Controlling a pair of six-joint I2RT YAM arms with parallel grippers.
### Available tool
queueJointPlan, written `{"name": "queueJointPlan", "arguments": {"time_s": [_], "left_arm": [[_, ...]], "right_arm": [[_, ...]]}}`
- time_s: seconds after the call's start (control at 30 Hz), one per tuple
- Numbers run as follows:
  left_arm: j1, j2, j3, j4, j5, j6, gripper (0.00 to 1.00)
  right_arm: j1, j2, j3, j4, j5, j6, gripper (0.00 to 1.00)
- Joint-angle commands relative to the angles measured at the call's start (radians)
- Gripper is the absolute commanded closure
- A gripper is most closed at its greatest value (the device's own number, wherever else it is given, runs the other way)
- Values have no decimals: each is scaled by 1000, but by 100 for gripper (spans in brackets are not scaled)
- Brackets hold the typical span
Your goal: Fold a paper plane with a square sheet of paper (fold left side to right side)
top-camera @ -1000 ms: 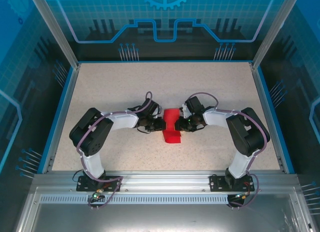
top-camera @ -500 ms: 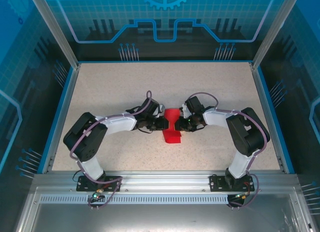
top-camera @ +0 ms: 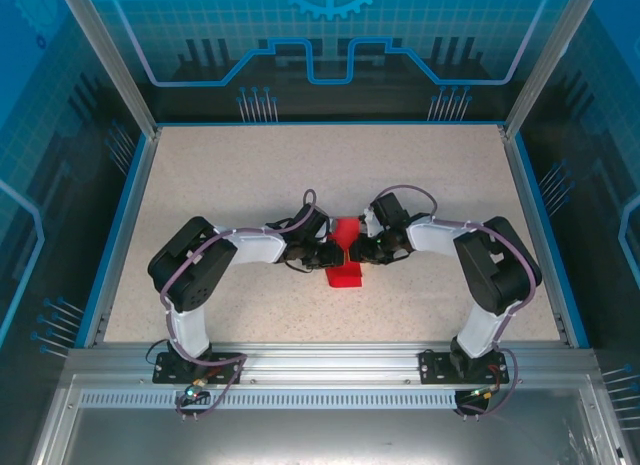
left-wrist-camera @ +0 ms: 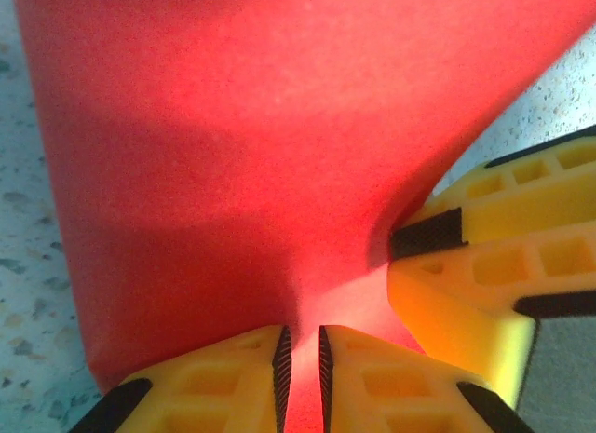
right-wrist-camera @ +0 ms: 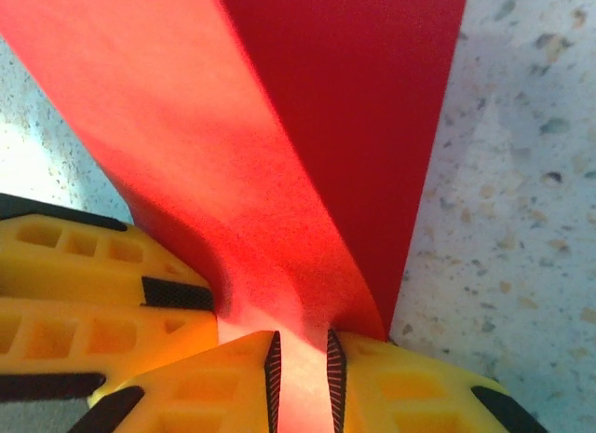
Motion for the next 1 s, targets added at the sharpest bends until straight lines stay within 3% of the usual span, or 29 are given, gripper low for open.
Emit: {"name": "queueJointPlan", "arguments": {"time_s": [0.0, 0.4, 0.67, 0.97], "left_arm": [[-8, 23, -29, -25, -25, -16, 80], [-10, 25, -27, -36, -29, -6, 81], [-23, -5, -34, -42, -21, 24, 81], [-100, -101, -120, -61, 7, 82, 83]], "right_arm": [[-23, -53, 30, -16, -33, -14, 77], [-32, 93, 149, 50, -105, 5, 77], [-25, 186, 200, -42, -45, -1, 78], [-35, 228, 184, -106, 9, 7, 78]]}}
